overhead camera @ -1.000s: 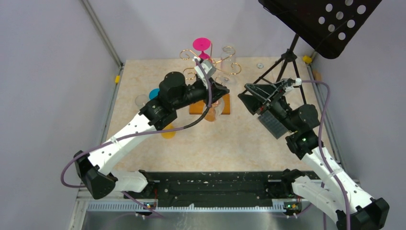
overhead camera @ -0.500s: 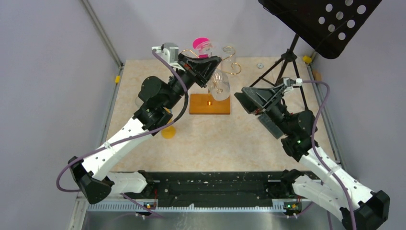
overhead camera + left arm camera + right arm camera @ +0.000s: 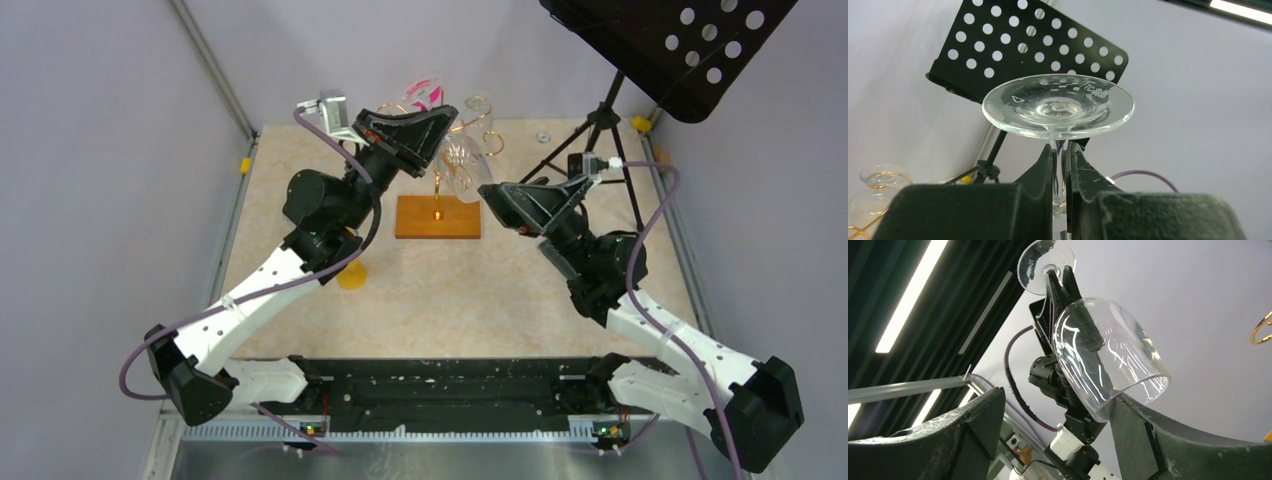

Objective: Take the wine glass off the wine glass rack

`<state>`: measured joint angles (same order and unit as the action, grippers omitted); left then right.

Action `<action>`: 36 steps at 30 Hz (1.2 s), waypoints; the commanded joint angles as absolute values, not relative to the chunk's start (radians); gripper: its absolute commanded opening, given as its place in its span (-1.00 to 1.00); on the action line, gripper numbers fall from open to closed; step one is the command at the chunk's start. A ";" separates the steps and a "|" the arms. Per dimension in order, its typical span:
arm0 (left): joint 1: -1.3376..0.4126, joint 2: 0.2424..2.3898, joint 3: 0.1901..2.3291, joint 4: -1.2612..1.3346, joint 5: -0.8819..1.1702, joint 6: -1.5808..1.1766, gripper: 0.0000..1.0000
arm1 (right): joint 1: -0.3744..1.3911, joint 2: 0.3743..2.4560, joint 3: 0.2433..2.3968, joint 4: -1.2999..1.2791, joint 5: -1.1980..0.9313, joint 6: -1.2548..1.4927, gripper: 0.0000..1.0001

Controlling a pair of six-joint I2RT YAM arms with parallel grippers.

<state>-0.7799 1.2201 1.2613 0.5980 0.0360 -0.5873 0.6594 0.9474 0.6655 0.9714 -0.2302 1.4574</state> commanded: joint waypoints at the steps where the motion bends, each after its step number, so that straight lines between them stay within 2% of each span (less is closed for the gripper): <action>1: -0.781 1.194 1.256 0.713 0.046 -0.665 -1.00 | 0.676 0.988 0.705 1.209 -0.269 1.436 0.43; 6: -0.781 1.170 1.234 0.743 0.039 -0.718 -1.00 | 0.682 1.047 0.717 1.377 -0.293 1.477 0.14; 11: -0.781 1.154 1.191 0.818 0.034 -0.776 -1.00 | 0.699 1.104 0.745 1.472 -0.310 1.482 -0.05; 19: -0.781 1.143 1.153 0.878 0.067 -0.787 -1.00 | 0.727 1.119 0.780 1.415 -0.315 1.427 -0.31; 22: -0.781 1.137 1.137 0.883 0.053 -0.796 -1.00 | 0.729 1.113 0.787 1.387 -0.309 1.408 -0.47; 29: -0.781 1.128 1.120 0.891 0.073 -0.786 -1.00 | 0.729 1.103 0.801 1.303 -0.303 1.376 -1.00; 32: -0.781 1.119 1.112 0.891 0.075 -0.778 -0.99 | 0.729 1.101 0.799 1.290 -0.293 1.372 -1.00; 33: -0.781 1.115 1.110 0.891 0.075 -0.775 -0.90 | 0.729 1.102 0.799 1.289 -0.290 1.371 -1.00; 36: -0.781 1.103 1.099 0.886 0.071 -0.772 -0.47 | 0.729 1.101 0.799 1.286 -0.280 1.365 -1.00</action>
